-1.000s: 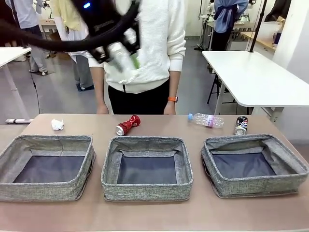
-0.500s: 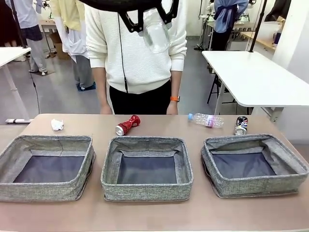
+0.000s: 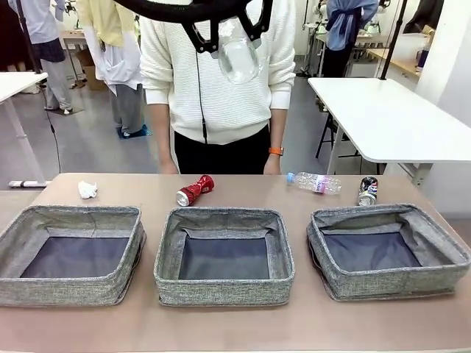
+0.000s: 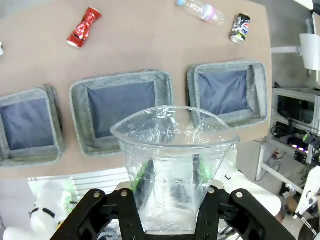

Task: Sort the waste into the appropriate baskets.
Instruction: Pick up the waste item pointed out by the person, then place the picked waste into the Fabric basket indicated by the person.

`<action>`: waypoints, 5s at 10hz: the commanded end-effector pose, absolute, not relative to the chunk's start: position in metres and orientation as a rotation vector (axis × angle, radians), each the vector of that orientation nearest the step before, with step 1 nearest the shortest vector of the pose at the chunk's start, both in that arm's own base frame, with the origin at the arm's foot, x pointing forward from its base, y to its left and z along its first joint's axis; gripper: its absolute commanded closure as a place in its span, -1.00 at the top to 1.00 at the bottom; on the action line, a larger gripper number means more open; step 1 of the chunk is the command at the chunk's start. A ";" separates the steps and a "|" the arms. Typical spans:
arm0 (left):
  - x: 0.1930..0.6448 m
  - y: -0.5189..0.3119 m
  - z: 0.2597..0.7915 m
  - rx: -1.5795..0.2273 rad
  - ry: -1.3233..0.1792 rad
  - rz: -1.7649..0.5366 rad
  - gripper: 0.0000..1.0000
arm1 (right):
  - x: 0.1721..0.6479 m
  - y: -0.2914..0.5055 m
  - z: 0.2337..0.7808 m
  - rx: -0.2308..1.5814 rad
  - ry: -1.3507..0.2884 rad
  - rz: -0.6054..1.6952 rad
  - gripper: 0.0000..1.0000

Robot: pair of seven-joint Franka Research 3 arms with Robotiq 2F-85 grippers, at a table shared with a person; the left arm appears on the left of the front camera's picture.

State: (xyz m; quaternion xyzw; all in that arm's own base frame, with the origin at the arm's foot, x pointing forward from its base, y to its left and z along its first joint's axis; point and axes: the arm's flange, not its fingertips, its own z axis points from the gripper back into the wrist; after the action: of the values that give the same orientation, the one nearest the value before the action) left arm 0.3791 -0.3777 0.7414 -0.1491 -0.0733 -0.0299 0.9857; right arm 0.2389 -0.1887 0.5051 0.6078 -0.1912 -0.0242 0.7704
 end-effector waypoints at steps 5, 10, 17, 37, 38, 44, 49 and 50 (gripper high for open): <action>0.372 -0.369 0.737 -0.319 -0.152 -0.079 -0.17 | 0.239 -0.189 0.506 1.322 -0.432 -0.030 1.00; 0.372 -0.369 0.737 -0.319 -0.152 -0.079 -0.17 | 0.239 -0.189 0.506 1.322 -0.432 -0.030 1.00; 0.372 -0.369 0.737 -0.319 -0.152 -0.079 -0.17 | 0.239 -0.189 0.506 1.322 -0.432 -0.030 1.00; 0.349 -0.425 0.489 -0.061 -0.152 0.081 -0.17 | 0.239 -0.189 0.506 1.322 -0.432 -0.030 1.00; 0.349 -0.425 0.490 -0.054 -0.160 0.086 -0.17 | 0.239 -0.189 0.506 1.322 -0.432 -0.030 1.00; 0.348 -0.426 0.494 -0.036 -0.238 0.047 1.00 | 0.239 -0.189 0.506 1.322 -0.432 -0.030 1.00; 0.348 -0.421 0.504 -0.085 -0.238 0.042 1.00 | 0.239 -0.189 0.506 1.322 -0.432 -0.030 1.00; 0.347 -0.417 0.508 -0.117 -0.226 0.032 1.00 | 0.239 -0.189 0.506 1.322 -0.432 -0.030 1.00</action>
State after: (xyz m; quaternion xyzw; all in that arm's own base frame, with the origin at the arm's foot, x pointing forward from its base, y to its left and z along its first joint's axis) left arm 0.3515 -0.4276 0.5029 -0.0370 -0.1143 0.0176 0.9926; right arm 0.2387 -0.1888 0.5052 0.6077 -0.1913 -0.0243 0.7704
